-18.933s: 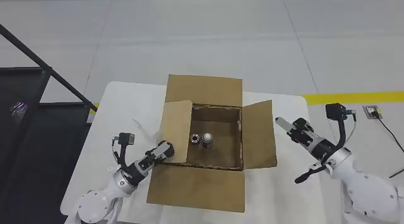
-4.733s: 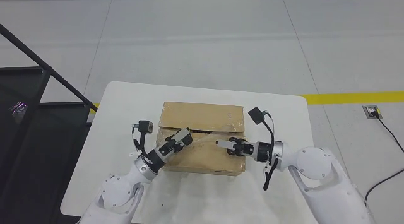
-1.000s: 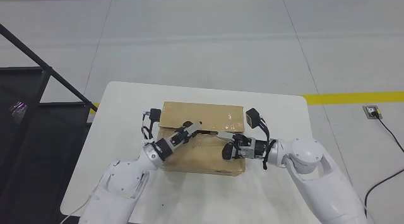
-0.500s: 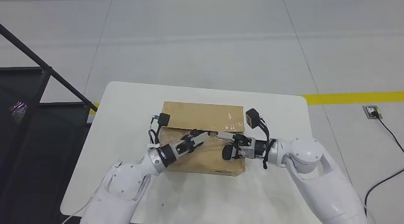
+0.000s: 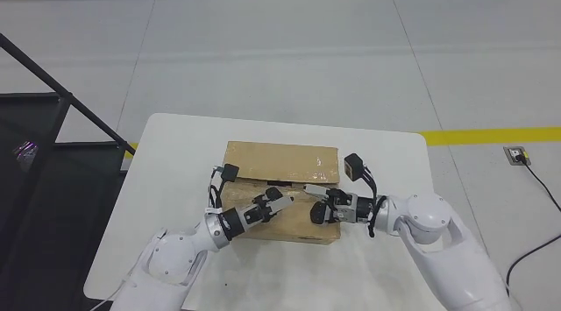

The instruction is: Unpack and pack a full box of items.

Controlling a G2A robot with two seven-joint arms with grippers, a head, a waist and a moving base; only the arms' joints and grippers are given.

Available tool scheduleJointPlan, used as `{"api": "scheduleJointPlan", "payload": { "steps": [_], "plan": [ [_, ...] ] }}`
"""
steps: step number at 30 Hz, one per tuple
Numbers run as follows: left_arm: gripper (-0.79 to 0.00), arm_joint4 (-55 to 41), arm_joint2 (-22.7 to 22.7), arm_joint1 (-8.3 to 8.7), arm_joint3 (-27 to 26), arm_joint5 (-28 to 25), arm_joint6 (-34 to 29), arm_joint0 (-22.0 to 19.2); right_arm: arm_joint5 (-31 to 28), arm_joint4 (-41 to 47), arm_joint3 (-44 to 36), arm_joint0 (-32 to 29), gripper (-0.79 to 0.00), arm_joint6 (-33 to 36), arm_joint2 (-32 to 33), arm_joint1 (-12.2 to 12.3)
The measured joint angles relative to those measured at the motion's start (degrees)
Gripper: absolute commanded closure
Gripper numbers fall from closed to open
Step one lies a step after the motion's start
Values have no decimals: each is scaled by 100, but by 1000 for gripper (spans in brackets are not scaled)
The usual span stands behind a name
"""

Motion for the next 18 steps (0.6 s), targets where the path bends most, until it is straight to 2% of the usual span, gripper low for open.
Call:
{"api": "scheduleJointPlan", "payload": {
  "steps": [5,18],
  "plan": [
    [-785,-78,0,4,13,-43,42,-18,172,55,75,39,-785,-106,15,3],
    [-785,-817,-666,110,-190,-346,131,371,442,-427,-216,47,-785,-650,30,42]
  ]
}}
